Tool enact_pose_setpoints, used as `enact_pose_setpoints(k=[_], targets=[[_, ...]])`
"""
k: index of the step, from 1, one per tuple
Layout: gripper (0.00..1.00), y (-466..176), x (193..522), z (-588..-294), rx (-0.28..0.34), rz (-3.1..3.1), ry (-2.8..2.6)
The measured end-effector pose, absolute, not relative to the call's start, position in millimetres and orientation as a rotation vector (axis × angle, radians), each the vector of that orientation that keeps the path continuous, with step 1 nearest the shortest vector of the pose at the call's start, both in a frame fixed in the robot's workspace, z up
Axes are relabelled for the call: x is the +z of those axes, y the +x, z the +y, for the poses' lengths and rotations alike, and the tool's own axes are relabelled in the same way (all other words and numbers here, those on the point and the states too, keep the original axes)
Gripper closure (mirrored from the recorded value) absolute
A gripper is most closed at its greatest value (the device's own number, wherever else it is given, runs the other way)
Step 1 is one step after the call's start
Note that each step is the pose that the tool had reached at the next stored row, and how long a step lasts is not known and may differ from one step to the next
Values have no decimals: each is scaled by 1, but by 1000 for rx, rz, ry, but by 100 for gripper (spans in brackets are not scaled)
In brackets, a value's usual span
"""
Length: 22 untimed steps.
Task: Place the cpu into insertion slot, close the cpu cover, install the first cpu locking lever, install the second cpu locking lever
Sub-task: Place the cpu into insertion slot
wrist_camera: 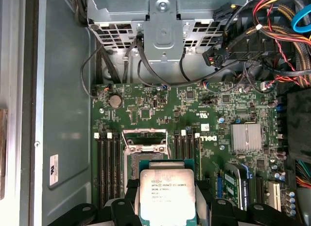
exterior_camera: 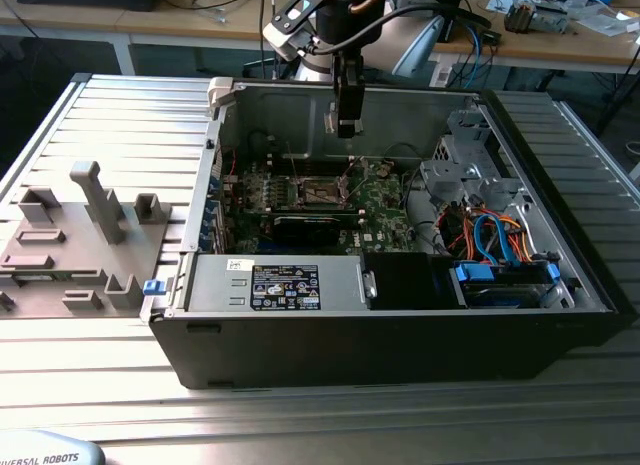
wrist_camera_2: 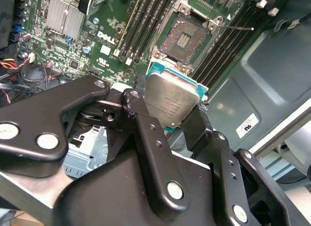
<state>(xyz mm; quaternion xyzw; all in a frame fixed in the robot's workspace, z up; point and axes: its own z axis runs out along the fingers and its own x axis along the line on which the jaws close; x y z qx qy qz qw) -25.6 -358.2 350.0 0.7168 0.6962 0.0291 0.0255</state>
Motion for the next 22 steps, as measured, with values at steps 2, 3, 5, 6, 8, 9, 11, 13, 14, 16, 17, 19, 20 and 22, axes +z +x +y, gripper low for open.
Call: enact_pose_setpoints(k=[2,3,5,6,8,9,11,13,14,16,17,19,20,22], targets=[[46,-26,350,-358,90,2149,2219],[46,-26,350,-358,90,2149,2219],[46,-26,350,-358,90,2148,2220],[46,-26,350,-358,90,2148,2220],[46,-26,350,-358,90,2147,2221],[46,-26,350,-358,90,2147,2221],[46,-26,350,-358,90,2146,2222],[46,-26,350,-358,90,2145,2223],[46,-26,350,-358,90,2144,2224],[46,-26,350,-358,90,2143,2225],[46,-26,350,-358,90,2143,2225],[46,-26,350,-358,90,2142,2226],[46,-26,350,-358,90,2141,2226],[46,-26,350,-358,90,2139,2228]])
